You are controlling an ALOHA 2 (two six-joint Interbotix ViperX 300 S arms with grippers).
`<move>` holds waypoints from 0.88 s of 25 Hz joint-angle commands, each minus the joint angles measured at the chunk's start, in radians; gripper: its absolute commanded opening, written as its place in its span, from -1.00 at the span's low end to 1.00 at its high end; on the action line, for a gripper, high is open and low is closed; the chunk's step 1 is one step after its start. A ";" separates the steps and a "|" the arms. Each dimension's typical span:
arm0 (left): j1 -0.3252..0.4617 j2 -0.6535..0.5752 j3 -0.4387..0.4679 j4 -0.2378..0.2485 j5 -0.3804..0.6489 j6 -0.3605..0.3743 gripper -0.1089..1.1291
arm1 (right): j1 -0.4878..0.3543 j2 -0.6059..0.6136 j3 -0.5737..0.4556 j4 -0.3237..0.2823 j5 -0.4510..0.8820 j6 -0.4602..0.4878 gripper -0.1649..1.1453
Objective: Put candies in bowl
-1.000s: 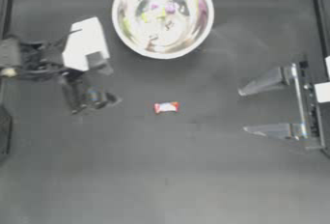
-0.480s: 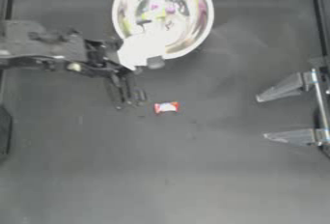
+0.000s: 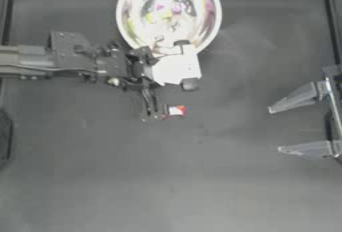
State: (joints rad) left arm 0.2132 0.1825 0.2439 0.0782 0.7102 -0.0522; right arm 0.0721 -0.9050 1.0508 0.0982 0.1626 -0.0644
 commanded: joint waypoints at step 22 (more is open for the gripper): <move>0.003 0.149 -0.115 -0.006 -0.028 0.080 0.80 | 0.002 -0.038 0.003 -0.009 -0.040 0.000 0.73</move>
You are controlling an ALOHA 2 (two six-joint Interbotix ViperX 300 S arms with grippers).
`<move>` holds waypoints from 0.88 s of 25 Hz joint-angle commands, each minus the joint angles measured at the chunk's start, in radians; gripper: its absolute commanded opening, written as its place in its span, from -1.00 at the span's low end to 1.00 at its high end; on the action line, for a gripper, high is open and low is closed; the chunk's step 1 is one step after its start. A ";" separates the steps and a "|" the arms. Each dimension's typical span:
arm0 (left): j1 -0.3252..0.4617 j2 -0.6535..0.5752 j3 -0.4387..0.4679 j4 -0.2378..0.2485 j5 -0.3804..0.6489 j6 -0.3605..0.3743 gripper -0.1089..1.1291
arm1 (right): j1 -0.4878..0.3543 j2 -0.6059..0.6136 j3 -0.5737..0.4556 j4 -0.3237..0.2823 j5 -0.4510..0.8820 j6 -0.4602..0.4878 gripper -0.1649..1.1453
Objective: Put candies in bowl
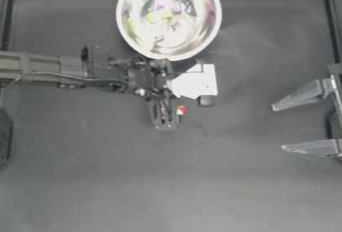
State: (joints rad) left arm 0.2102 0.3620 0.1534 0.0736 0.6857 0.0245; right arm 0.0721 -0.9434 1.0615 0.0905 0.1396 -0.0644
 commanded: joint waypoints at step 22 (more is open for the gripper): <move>0.014 0.011 -0.026 -0.012 -0.003 0.003 0.78 | -0.008 -0.005 0.006 -0.002 -0.038 0.000 0.73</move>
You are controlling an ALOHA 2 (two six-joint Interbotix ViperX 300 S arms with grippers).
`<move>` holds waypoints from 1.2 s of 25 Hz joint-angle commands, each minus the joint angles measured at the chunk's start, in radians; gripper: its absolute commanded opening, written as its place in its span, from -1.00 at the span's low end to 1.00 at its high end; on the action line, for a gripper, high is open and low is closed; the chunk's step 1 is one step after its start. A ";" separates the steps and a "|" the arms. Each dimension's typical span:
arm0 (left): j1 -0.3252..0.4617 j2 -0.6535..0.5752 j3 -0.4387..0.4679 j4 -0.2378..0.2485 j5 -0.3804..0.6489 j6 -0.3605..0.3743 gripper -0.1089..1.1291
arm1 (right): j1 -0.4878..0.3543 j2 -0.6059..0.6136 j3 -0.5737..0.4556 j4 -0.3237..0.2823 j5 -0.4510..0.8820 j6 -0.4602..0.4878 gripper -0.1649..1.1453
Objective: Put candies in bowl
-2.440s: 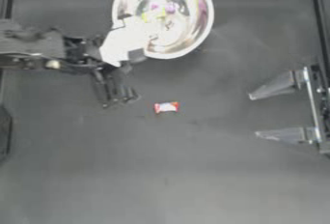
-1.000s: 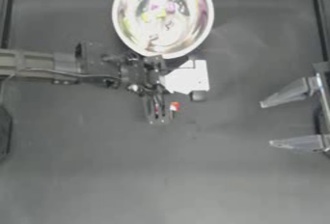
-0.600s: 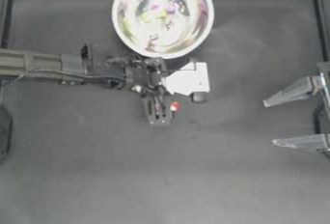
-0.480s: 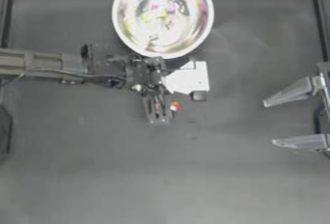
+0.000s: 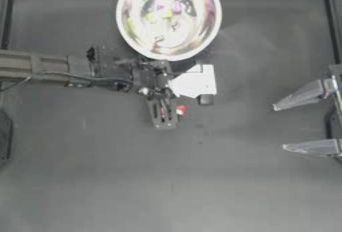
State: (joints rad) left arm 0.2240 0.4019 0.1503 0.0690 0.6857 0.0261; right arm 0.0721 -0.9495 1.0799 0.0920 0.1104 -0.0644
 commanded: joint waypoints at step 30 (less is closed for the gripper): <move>0.009 -0.219 -0.023 -0.167 -0.006 0.166 -0.42 | -0.069 -0.025 0.006 0.008 -0.009 0.002 0.73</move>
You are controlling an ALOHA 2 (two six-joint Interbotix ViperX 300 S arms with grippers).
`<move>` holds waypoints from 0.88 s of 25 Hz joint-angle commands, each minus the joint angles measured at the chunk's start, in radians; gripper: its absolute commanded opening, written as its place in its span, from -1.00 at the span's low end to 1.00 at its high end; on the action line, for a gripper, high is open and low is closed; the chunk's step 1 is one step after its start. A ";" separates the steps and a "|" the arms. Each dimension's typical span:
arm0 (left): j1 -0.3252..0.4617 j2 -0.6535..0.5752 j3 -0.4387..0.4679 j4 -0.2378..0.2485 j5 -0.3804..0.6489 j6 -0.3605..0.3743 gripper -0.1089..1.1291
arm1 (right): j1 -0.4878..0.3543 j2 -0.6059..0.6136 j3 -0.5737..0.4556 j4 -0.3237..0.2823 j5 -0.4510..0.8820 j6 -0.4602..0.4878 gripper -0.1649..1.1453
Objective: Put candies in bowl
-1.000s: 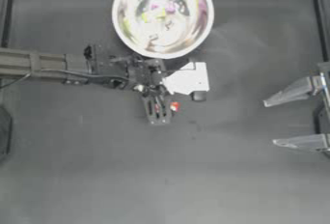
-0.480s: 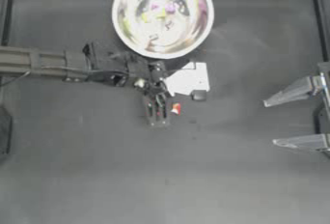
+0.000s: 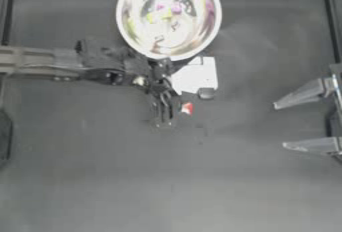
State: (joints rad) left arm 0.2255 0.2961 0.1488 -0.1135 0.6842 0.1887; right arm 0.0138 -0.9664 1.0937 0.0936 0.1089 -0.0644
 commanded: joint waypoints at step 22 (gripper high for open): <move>0.242 -0.225 -0.021 0.149 -0.061 0.074 -0.41 | -0.133 -0.032 0.018 0.035 -0.005 0.002 0.73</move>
State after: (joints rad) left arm 0.4433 0.1212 0.1503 0.0322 0.6397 0.2546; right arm -0.1135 -1.0017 1.1229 0.1227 0.1104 -0.0644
